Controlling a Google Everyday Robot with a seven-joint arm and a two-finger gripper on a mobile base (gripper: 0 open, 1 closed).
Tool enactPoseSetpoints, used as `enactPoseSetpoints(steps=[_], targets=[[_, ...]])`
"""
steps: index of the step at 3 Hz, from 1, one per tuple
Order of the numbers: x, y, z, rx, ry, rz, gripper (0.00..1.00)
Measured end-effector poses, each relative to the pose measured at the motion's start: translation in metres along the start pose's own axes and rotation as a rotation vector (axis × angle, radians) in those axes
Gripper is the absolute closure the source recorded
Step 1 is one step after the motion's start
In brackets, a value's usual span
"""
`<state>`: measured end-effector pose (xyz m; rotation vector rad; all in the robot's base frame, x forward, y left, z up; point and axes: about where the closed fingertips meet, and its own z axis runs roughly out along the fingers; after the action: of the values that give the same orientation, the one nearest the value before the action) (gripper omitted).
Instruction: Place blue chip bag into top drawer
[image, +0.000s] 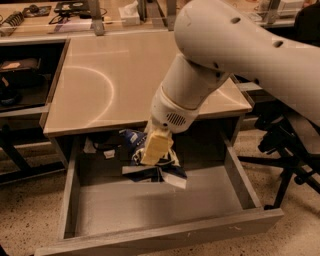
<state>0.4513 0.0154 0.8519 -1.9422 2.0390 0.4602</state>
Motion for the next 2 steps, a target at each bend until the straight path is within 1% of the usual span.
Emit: enactPoseSetpoints(steps=[1, 2], targets=[[0.0209, 0.0359, 0.0353, -0.11, 0.003, 0.066, 1.0], [0.0244, 0.0405, 0.0397, -0.122, 0.01, 0.07, 1.0]])
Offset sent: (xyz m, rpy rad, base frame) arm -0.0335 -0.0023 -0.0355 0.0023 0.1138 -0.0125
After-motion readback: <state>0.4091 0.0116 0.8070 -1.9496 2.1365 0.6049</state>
